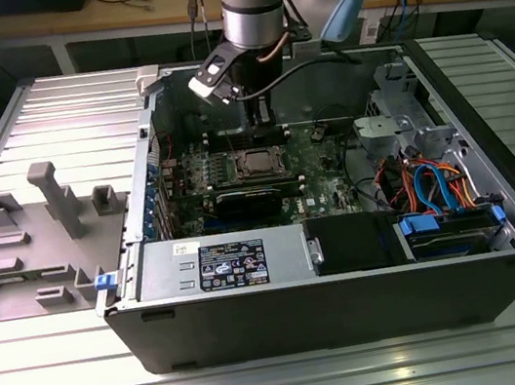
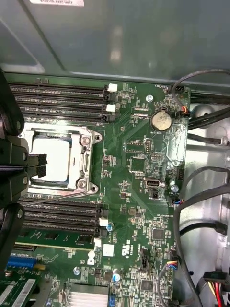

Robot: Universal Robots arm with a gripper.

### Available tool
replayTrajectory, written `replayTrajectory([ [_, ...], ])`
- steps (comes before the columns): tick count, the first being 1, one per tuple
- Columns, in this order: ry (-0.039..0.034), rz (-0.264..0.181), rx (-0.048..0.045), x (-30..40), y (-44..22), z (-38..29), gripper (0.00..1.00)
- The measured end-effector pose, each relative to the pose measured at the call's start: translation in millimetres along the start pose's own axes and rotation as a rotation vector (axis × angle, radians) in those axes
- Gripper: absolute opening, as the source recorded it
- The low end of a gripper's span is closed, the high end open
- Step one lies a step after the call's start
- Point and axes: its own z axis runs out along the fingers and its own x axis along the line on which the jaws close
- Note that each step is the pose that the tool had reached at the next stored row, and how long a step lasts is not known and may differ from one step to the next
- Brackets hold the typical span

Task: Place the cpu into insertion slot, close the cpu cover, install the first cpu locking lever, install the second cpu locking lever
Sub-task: 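Install the first cpu locking lever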

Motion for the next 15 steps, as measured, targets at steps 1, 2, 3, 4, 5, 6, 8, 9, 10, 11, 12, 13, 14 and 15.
replayTrajectory([
  [1,-0.0008,0.000,0.0002,-0.2,0.0,-6.9,0.11],
  [2,-0.0008,0.000,0.0001,-0.5,-0.1,-14.7,0.11],
  [3,-0.0008,0.000,0.0001,-0.6,-0.1,-18.5,0.11],
  [4,-0.0008,0.000,0.0001,-0.6,-0.1,-19.0,0.11],
  [5,-0.0008,0.000,0.0002,-0.6,-0.1,-19.5,0.11],
  [6,-0.0008,0.000,0.0001,-0.6,-0.1,-20.3,0.11],
  [8,-0.0009,0.000,0.0001,-0.7,-0.1,-22.1,0.11],
  [9,-0.0009,0.000,0.0001,-0.7,-0.1,-22.9,0.11],
  [10,-0.0009,0.000,0.0001,-0.7,-0.1,-23.4,0.11],
  [11,-0.0008,0.000,0.0001,-0.7,-0.1,-24.0,0.11],
  [12,-0.0008,0.000,0.0001,-0.8,-0.1,-24.9,0.11],
  [13,-0.0008,0.000,0.0001,-0.8,-0.1,-25.7,0.11],
  [14,-0.0008,0.000,0.0001,-0.8,-0.1,-26.8,0.11],
  [15,-0.0008,0.000,0.0001,-0.9,-0.1,-27.3,0.11],
])
